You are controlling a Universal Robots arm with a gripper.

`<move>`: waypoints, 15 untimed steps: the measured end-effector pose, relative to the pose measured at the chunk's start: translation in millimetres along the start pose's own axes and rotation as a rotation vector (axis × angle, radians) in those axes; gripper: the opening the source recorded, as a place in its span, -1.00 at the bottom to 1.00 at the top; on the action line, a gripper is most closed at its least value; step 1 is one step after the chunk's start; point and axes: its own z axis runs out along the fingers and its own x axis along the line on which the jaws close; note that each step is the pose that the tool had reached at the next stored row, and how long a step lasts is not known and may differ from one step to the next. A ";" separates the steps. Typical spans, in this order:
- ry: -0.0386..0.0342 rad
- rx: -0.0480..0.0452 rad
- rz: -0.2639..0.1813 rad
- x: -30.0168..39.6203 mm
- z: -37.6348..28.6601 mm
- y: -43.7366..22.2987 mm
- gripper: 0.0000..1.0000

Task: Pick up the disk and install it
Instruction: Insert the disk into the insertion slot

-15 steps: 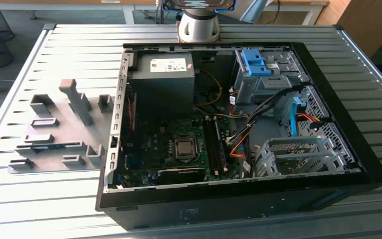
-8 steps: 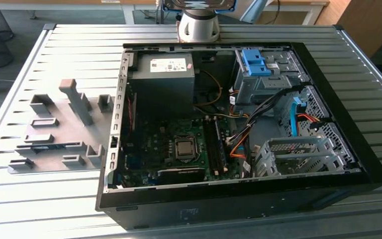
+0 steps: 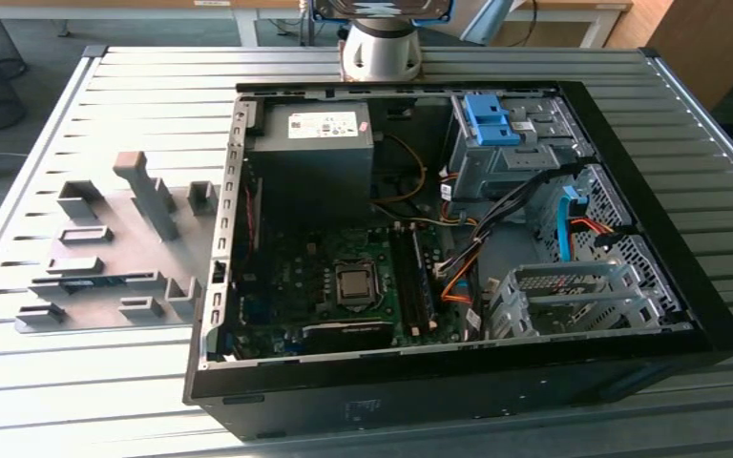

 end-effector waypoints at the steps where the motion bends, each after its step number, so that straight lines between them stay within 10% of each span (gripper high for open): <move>1: 0.0000 0.0000 0.000 0.0 0.0 0.0 -0.25; 15: -0.0001 0.0000 0.000 20.8 0.6 -0.5 -0.25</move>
